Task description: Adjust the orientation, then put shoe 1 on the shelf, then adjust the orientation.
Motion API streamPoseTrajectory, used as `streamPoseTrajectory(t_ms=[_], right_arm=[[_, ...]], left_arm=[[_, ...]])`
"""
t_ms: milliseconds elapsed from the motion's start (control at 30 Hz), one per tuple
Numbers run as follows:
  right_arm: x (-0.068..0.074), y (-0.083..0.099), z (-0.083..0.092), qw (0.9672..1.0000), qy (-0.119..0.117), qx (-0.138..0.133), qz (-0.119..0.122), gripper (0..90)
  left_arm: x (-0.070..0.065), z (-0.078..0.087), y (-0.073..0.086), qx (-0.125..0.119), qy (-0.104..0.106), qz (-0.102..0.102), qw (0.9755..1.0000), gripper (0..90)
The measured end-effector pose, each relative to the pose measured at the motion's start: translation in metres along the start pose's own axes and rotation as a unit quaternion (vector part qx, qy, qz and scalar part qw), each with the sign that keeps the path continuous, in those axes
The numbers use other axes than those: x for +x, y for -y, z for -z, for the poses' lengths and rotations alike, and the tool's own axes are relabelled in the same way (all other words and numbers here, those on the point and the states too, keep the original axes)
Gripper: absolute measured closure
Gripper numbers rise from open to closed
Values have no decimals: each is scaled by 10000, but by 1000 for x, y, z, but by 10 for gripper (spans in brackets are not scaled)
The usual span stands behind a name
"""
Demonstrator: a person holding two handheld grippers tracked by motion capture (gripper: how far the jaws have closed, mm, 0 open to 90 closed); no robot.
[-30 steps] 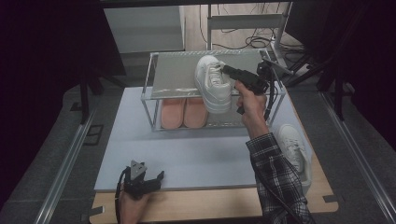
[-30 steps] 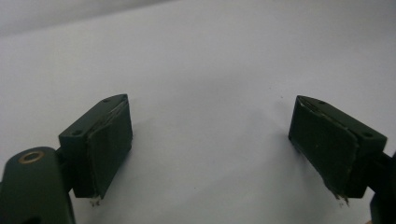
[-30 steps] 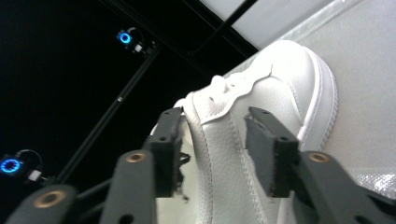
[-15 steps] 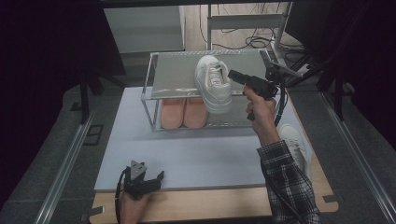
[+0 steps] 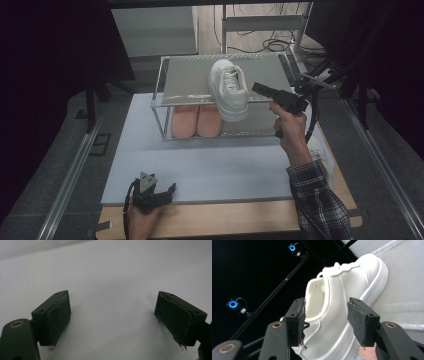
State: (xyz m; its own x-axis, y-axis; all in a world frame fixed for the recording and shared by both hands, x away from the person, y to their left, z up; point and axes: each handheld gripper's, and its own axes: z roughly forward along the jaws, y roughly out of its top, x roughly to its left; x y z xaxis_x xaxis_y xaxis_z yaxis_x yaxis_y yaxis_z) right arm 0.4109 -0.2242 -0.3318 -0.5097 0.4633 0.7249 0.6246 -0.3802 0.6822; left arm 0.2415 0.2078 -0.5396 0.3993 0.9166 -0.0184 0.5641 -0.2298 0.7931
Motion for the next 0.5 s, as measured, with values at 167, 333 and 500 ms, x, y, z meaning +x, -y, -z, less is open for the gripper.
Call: streamPoseTrajectory(t_ms=[167,333,500], right_arm=[[-3,11,5,10000,-20,53,42,537],[-4,22,9,9997,-65,166,190,586],[-2,31,14,9994,-70,238,225,611]], left_arm=[[0,0,0,-2,-10,4,10000,136],[-1,0,0,-3,-10,7,10000,136],[0,0,0,-3,-7,16,10000,137]])
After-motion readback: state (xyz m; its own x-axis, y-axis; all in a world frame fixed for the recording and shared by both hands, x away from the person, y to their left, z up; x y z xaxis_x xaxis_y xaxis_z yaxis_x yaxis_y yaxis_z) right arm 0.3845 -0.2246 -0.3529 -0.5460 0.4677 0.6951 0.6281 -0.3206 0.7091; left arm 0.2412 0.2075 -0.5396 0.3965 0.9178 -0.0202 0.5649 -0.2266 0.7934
